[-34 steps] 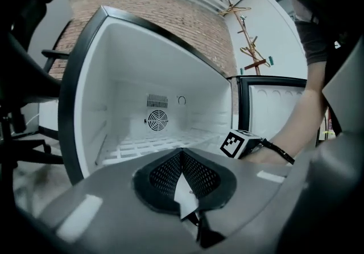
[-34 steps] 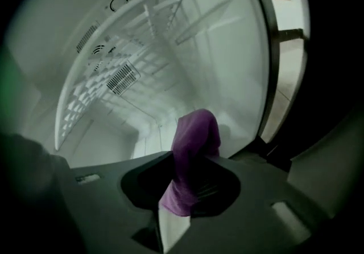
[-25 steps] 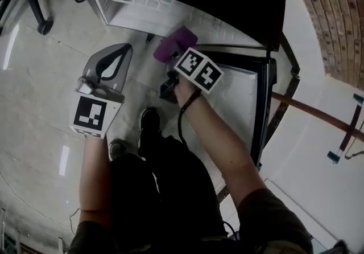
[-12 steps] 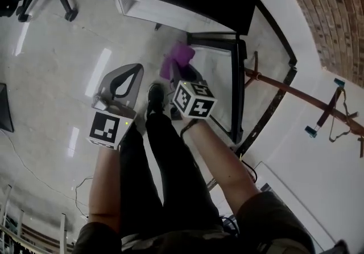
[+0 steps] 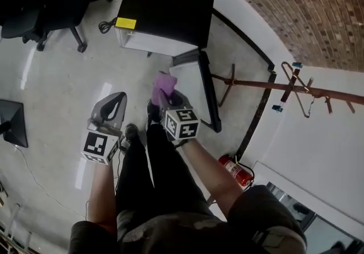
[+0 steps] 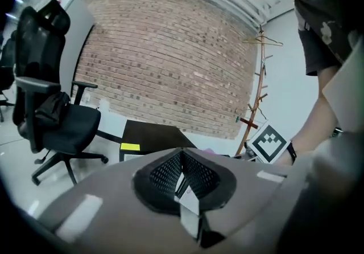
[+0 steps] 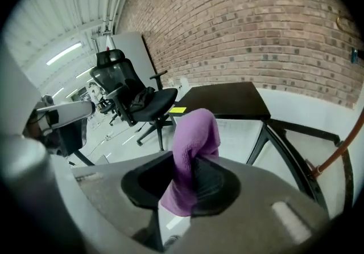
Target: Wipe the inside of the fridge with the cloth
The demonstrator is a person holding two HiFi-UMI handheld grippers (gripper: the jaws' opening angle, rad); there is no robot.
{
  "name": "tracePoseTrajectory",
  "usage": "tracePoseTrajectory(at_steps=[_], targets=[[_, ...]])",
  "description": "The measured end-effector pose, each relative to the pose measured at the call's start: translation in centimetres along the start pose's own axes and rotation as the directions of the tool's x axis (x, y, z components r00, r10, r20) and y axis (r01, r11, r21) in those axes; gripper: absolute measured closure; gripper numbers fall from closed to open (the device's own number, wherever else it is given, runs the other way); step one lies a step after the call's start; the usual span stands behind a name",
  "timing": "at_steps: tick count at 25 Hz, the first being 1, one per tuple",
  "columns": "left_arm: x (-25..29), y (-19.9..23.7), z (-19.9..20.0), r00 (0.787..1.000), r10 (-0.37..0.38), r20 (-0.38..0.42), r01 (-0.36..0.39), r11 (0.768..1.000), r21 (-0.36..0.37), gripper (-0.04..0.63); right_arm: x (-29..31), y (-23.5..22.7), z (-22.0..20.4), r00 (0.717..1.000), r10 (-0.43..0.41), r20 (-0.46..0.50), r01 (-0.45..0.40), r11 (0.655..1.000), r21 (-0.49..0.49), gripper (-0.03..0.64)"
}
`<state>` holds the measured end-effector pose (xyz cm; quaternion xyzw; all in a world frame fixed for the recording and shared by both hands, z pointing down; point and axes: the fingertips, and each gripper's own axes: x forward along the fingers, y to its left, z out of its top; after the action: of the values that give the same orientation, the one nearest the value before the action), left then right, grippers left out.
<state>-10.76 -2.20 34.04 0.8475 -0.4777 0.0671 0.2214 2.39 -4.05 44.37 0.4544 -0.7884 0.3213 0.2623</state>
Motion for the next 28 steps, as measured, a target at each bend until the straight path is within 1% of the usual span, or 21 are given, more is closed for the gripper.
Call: tracePoseTrajectory(at_steps=[2,5,7,9,11,13,15,18,20,22,24,26,28], targets=[[-1.9,-1.2,1.9,1.000,-0.018,0.004,0.018,1.000,-0.004,0.578,-2.7,1.2,1.0,1.000,-0.014,0.014,0.014,1.000,0.012,0.541],[-4.2,-3.4,4.1,0.997,-0.080,0.005,0.080,0.996,0.028,0.578,-6.2,3.3,2.5,0.999,-0.007,0.038,0.007,1.000,-0.009,0.541],[-5.5,-5.4,5.3,0.993,-0.121,0.000,0.120,0.991,0.061,0.578,-8.7,3.8,3.1,0.999,-0.009,0.047,0.010,1.000,-0.013,0.541],[-6.7,-7.3,6.6,0.990,-0.140,0.000,0.140,0.987,0.085,0.578,-11.1,4.0,3.3,0.999,-0.016,0.041,0.016,1.000,-0.014,0.541],[-7.7,-9.0,7.8,0.989,-0.147,0.013,0.146,0.987,0.071,0.578,-12.9,4.6,3.7,0.999,0.003,0.035,-0.002,0.999,-0.034,0.541],[-8.1,-10.6,9.1,0.988,-0.149,0.042,0.147,0.988,0.055,0.578,-14.3,5.2,4.3,0.998,0.036,0.045,-0.033,0.998,-0.061,0.540],[-8.1,-12.7,10.5,0.986,-0.145,0.079,0.139,0.988,0.071,0.578,-15.9,5.4,4.7,0.996,0.064,0.063,-0.059,0.995,-0.076,0.540],[-8.6,-15.5,12.5,0.985,-0.107,0.133,0.095,0.991,0.092,0.578,-18.9,5.1,4.8,0.990,0.104,0.094,-0.095,0.991,-0.095,0.540],[-9.3,-17.4,13.2,0.985,-0.078,0.152,0.064,0.993,0.096,0.578,-21.3,4.6,4.4,0.985,0.134,0.109,-0.122,0.986,-0.117,0.541],[-10.0,-19.7,13.1,0.988,-0.065,0.143,0.050,0.993,0.105,0.578,-24.0,3.9,3.8,0.980,0.158,0.119,-0.142,0.981,-0.133,0.540],[-10.7,-22.8,12.0,0.989,-0.067,0.129,0.054,0.993,0.107,0.578,-26.8,2.6,2.5,0.978,0.166,0.125,-0.150,0.980,-0.128,0.540],[-11.2,-26.4,10.8,0.989,-0.071,0.130,0.058,0.993,0.099,0.578,-29.8,0.8,1.1,0.975,0.175,0.138,-0.160,0.981,-0.114,0.540],[-12.3,-29.4,9.6,0.988,-0.063,0.138,0.051,0.995,0.087,0.578,-32.3,0.1,0.0,0.964,0.210,0.163,-0.193,0.975,-0.111,0.540]])
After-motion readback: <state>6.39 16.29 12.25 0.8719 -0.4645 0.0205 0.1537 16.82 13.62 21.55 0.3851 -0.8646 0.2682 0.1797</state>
